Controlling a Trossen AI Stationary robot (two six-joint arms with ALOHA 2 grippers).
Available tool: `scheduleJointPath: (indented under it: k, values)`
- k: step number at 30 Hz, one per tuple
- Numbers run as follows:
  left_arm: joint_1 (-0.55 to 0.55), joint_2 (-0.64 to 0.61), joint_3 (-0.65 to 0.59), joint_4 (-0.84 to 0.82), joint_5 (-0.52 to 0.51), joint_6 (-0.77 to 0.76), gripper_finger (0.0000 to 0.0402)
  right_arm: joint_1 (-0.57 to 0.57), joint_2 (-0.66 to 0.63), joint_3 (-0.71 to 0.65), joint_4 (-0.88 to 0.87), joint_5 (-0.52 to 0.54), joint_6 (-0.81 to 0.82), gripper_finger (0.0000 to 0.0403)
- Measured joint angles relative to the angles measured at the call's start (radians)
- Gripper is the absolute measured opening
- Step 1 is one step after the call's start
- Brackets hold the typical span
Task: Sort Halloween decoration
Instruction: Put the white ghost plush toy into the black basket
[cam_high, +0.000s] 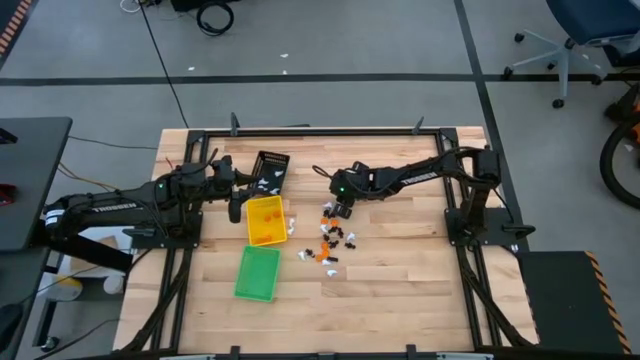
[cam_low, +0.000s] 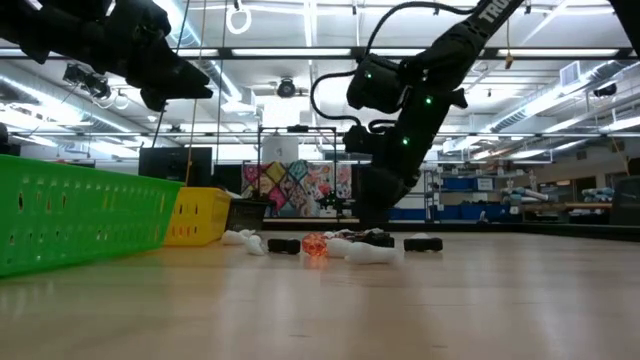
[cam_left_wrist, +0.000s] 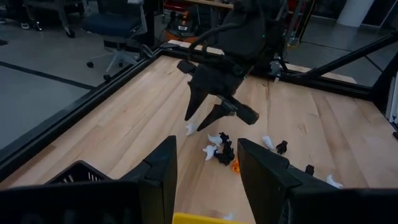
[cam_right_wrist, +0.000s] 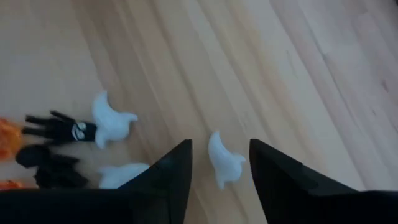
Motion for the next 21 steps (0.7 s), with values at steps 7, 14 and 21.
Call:
scheduleJointPath:
  k: [7, 14, 21]
  values:
    - [0.000, 0.000, 0.000, -0.001, 0.000, -0.001, 0.0142, -0.022, 0.006, -0.034, 0.049, -0.030, 0.008, 0.0171]
    - [0.000, 0.000, 0.000, 0.060, 0.000, -0.021, 0.0142, -0.041, 0.004, -0.097, 0.135, -0.060, 0.028, 0.0154]
    - [0.000, -0.001, 0.149, -0.057, 0.000, 0.039, 0.0142, -0.054, 0.005, -0.124, 0.208, -0.068, 0.006, 0.0130]
